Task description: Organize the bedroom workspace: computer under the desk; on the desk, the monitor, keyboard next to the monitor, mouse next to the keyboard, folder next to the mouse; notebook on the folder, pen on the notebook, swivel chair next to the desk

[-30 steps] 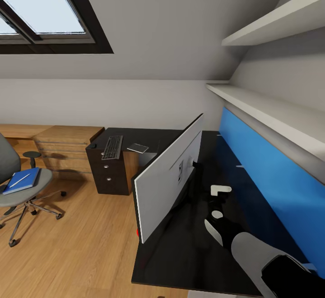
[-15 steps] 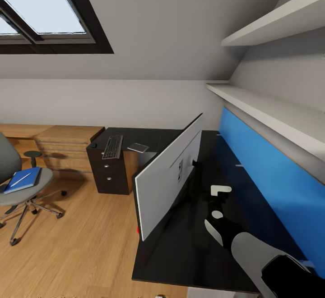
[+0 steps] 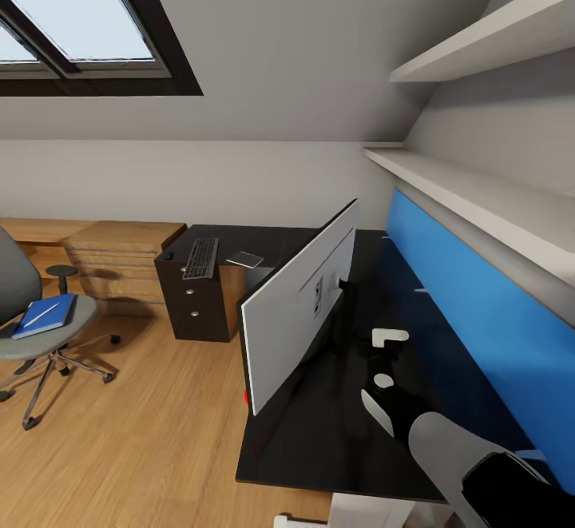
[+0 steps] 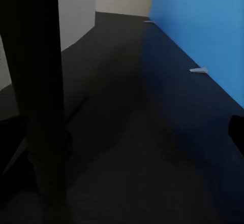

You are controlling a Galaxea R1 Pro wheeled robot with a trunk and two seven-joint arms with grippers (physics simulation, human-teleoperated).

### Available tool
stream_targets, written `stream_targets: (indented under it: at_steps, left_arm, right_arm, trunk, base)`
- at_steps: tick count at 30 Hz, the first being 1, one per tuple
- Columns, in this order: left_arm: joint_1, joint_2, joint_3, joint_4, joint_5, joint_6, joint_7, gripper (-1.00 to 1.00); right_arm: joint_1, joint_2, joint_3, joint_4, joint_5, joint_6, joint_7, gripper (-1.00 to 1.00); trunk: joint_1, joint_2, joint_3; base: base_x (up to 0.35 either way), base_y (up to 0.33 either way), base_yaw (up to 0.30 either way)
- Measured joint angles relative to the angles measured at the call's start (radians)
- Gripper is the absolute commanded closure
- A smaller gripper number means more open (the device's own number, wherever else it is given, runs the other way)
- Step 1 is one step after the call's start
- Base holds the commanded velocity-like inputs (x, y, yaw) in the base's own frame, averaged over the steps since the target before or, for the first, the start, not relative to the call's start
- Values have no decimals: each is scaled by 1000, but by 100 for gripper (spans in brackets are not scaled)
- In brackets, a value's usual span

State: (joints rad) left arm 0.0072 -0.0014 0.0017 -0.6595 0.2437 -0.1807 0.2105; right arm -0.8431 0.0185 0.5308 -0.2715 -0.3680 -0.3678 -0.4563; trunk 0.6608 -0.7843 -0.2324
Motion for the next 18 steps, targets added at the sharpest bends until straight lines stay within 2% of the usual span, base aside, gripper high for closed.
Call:
stream_targets:
  at_steps: [8,12,18]
  left_arm:
    - [0,0,1,13,0,3,1,-100]
    - [0,-1,-2,21,-2,-1,-1,-100]
    - [0,-1,-19,22,-10,-3,-2,-100]
  right_arm:
    - [2,6,4,-1,3,-18,3,-100]
    - [4,16,8,-1,30,-26,30,-100]
    - [8,19,7,-1,45,-28,41,-100]
  trunk:
    - [0,0,0]
    - [0,0,0]
    - [0,0,0]
  base:
    - [-3,0,0]
    - [0,0,0]
    - [41,21,0]
